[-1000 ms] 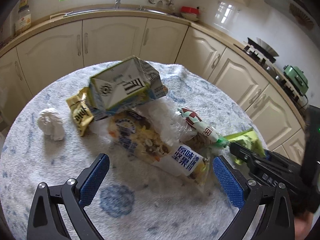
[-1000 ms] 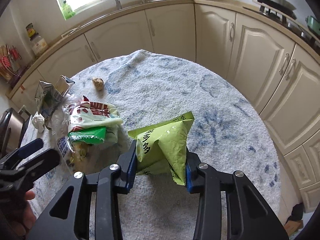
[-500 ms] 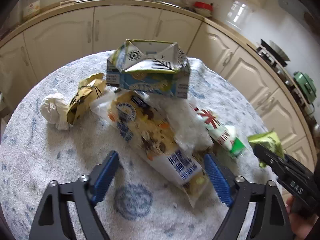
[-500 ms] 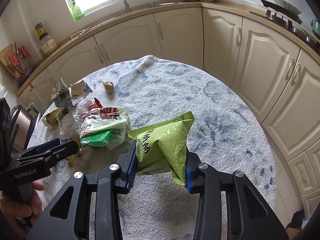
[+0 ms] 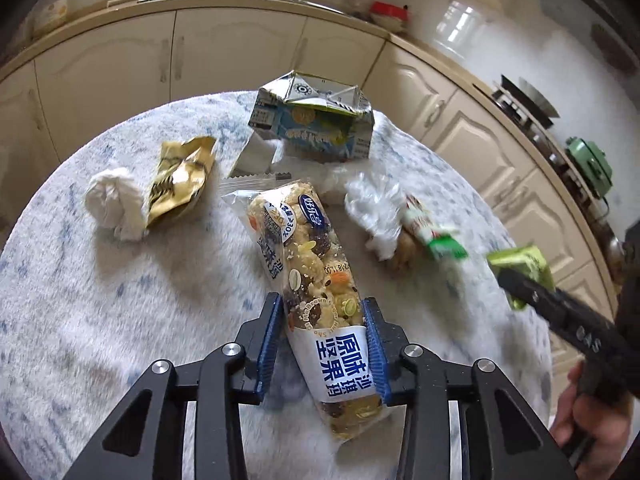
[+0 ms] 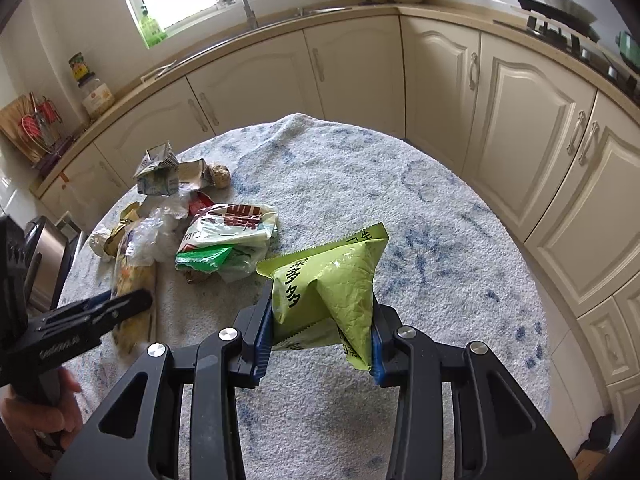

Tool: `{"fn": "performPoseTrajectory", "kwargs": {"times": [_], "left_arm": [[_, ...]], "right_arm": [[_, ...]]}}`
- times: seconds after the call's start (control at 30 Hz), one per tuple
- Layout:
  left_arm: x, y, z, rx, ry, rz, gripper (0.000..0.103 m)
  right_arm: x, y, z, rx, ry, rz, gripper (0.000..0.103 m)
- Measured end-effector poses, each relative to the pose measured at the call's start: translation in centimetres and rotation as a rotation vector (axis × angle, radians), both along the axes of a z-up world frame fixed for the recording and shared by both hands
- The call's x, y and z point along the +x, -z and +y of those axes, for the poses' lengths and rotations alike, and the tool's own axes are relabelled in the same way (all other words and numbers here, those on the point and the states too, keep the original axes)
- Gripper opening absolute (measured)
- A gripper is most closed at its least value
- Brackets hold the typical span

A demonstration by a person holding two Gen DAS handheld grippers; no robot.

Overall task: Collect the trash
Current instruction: 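Grasp the green chip bag with the right tool while the left tool grasps the nut bar package, then carry the green chip bag and nut bar package over the blue bin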

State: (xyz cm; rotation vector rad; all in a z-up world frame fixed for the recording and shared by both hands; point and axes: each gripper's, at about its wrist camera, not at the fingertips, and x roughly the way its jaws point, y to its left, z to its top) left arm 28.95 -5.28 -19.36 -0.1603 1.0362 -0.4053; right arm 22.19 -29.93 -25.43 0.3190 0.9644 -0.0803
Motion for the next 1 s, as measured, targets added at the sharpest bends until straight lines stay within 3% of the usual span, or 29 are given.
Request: {"fn": "performPoseTrajectory", "kwargs": {"times": [0.1,0.2,0.37,0.7,1.0], "left_arm": [[0.3,-0.2,0.3,0.028,0.022,-0.017,0.035],[0.3,-0.6,0.1,0.008,0.027,-0.019,0.033],[-1.9,-2.1,-0.5,0.006,0.054,-0.078,0.031],[-8.4,-6.1,-0.5,-0.075,0.082,-0.201,0.030],[-13.2,-10.3,-6.9,-0.110,0.276,-0.338,0.030]], "right_arm": [[-0.3,-0.1,0.4,0.001,-0.005,0.000,0.038],[-0.7,-0.3,0.6,0.007,0.001,-0.007,0.038],[-2.3,-2.0,0.5,0.012,0.009,-0.047,0.038],[-6.6,-5.5,-1.3,0.032,0.054,-0.130,0.038],[-13.3,-8.8,-5.9,0.009,0.187,-0.215,0.038]]}}
